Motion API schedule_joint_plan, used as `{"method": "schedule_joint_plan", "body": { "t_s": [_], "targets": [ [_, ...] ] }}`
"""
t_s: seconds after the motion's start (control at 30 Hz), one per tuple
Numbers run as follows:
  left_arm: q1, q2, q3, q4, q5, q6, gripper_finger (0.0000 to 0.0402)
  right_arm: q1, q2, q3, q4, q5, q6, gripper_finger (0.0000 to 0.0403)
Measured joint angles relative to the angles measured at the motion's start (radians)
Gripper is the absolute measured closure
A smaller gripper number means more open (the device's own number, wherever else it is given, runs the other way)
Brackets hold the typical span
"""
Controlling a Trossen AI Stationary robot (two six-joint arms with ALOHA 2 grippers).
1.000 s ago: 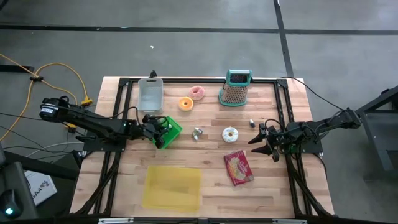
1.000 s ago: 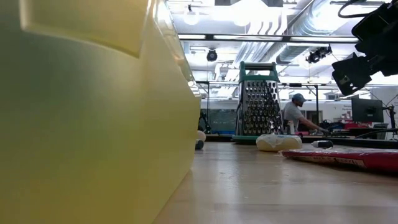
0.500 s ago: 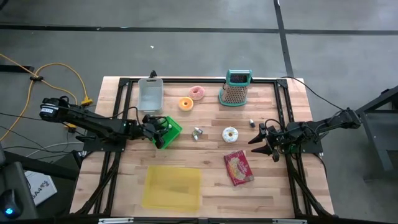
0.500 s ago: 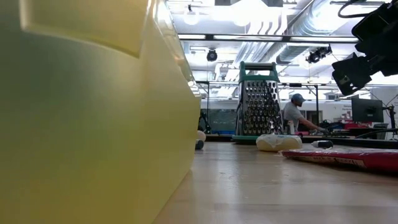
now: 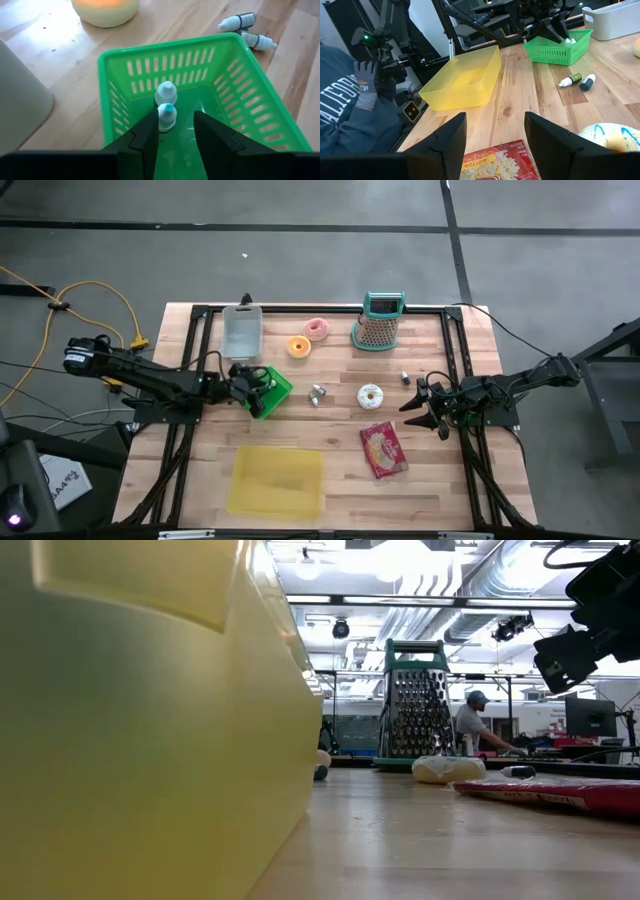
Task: Pick & Place Food Item
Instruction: Put the blue bottle into the green basket
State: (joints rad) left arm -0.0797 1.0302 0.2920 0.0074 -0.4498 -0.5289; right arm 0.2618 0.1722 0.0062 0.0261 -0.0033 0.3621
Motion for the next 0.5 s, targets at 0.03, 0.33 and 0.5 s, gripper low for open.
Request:
{"method": "schedule_joint_plan", "body": {
  "t_s": [0.03,0.33,0.5],
  "targets": [
    [0.002,0.000,0.000,0.000,0.000,0.002,0.0282,0.000,0.000,0.000,0.000,0.000,0.000,0.0215],
    [0.014,0.000,0.000,-0.007,0.000,0.003,0.0282,0.000,0.000,0.000,0.000,0.000,0.000,0.0215],
    [0.014,-0.001,0.000,-0.006,0.000,0.003,0.0282,0.000,0.000,0.000,0.000,0.000,0.000,0.0215]
  ]
}}
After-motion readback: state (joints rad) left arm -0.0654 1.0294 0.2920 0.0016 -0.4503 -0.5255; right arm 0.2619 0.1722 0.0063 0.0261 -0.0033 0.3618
